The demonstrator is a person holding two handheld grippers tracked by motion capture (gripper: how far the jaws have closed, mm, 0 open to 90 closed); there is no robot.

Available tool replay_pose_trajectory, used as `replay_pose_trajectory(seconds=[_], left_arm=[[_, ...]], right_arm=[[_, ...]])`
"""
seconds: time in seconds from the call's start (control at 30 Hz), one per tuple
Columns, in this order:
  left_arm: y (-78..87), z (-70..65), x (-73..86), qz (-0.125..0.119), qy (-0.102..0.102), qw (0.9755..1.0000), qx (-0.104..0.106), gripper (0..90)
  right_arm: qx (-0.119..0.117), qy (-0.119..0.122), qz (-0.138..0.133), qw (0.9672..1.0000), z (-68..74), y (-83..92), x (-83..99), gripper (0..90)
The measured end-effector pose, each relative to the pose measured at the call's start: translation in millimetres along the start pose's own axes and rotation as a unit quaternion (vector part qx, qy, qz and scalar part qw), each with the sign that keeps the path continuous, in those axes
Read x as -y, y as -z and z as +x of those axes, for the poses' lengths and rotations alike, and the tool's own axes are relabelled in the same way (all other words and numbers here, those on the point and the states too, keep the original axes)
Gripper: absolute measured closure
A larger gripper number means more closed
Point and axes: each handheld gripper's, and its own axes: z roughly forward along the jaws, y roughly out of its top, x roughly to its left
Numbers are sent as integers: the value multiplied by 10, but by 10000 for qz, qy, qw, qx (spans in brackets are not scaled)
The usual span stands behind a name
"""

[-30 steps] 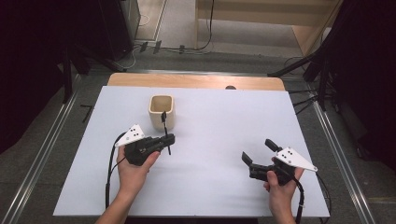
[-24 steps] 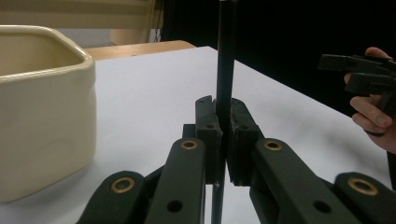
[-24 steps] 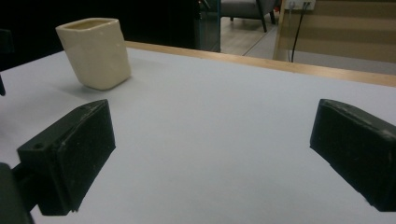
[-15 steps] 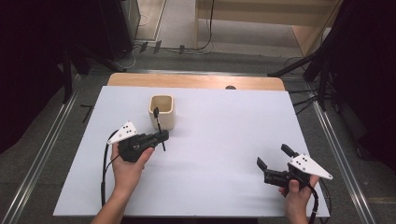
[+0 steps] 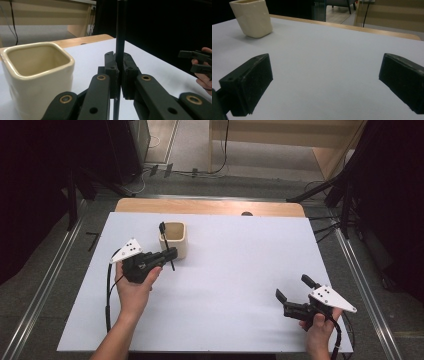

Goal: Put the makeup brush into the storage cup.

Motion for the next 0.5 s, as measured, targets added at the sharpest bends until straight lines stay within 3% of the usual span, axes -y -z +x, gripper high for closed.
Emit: replay_pose_trajectory(seconds=[0.5], left_arm=[[-65, 191, -162, -44, 60, 9998, -170, 864]], right_arm=[[-48, -34, -11, 10000, -9, -6, 19, 0]])
